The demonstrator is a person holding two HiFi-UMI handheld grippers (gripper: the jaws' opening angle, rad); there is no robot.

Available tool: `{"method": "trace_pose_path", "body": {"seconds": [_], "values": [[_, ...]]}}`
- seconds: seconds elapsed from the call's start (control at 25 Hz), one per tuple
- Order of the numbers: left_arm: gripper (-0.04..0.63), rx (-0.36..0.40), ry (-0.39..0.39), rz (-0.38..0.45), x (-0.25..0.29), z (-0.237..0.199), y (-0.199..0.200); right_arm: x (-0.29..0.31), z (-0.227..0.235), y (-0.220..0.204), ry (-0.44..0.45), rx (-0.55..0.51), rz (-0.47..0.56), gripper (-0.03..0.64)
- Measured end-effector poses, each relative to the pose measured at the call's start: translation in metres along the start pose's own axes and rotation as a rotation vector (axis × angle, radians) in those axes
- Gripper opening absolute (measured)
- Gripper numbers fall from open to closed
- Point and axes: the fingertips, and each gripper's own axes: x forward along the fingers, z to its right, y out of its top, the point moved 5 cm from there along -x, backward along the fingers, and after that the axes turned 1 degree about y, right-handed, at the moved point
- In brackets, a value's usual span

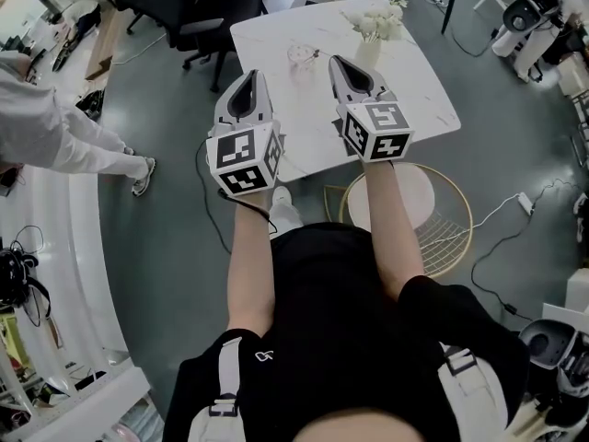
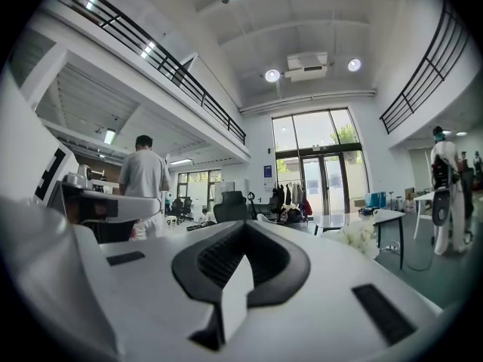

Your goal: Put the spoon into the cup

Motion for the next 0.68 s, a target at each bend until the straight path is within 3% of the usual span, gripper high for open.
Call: {"method": "trace_pose_path", "body": {"seconds": [0.68], "values": [[0.017,-0.023,-0.014,-0.016,0.007,-0.004,-0.011,0.004,-0.011,-0.004,0.057,-0.059,-0.021,0.006]]}}
